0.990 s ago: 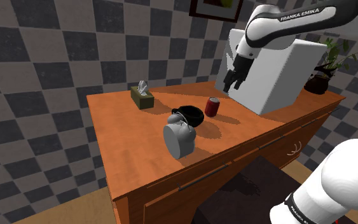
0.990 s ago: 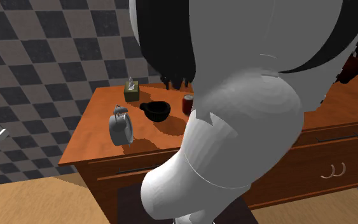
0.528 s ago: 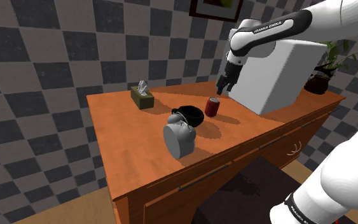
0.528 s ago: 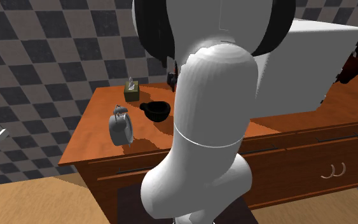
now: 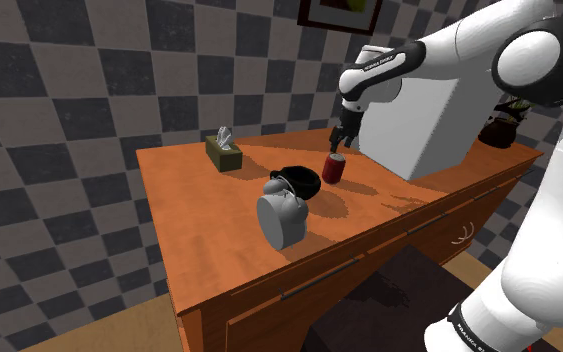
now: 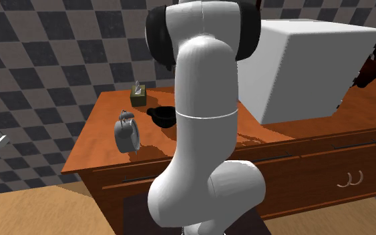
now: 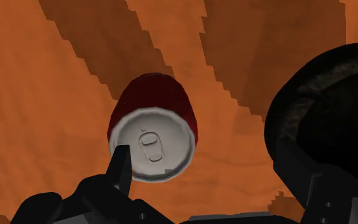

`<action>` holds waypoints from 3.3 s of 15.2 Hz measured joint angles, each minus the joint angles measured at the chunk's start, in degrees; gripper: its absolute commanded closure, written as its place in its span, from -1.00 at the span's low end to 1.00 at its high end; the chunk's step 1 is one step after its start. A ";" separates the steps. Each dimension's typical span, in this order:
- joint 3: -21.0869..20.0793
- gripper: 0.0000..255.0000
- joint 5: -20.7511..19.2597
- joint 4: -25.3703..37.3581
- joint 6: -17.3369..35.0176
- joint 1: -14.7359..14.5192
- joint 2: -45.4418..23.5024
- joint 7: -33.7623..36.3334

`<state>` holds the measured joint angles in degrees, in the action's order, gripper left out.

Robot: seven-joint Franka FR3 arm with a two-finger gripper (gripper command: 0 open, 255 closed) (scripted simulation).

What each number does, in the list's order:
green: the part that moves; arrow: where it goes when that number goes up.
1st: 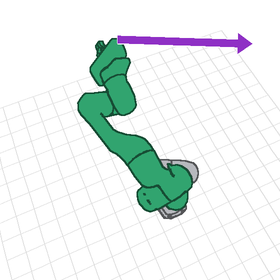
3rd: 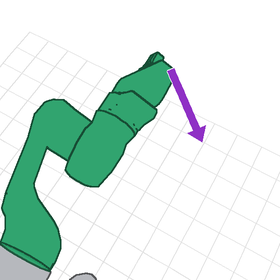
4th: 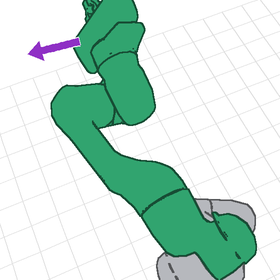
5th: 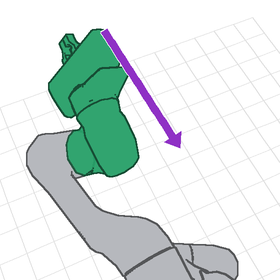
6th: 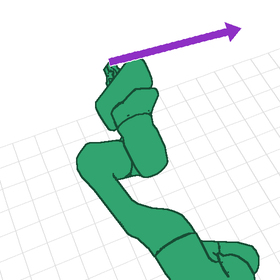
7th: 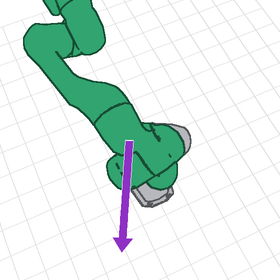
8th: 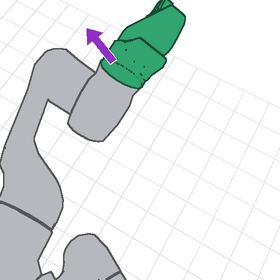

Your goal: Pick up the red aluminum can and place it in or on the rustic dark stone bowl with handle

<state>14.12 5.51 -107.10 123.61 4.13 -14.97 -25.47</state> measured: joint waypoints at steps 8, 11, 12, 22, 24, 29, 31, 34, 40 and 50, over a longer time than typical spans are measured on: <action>-0.58 -1.00 2.32 10.51 1.27 2.48 -12.36 -3.02; -0.83 -1.00 2.72 10.44 2.88 2.60 -13.93 -3.16; -0.90 -1.00 2.84 10.52 3.26 2.68 -14.39 -3.24; -0.94 1.00 2.91 10.16 3.81 2.67 -14.52 -3.30; -0.95 1.00 2.92 10.17 3.82 2.67 -14.52 -3.30; -0.97 1.00 2.93 10.18 3.83 2.66 -14.52 -3.30; -0.87 1.00 2.77 10.38 3.13 2.60 -14.06 -3.17; -0.67 1.00 2.45 10.92 1.50 2.52 -13.01 -3.01; -0.34 1.00 1.82 12.74 -2.18 2.35 -11.09 -2.58; 0.09 1.00 0.96 16.90 -8.85 2.26 -8.52 -2.04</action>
<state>14.21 6.47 -90.19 114.76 6.39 -23.49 -27.50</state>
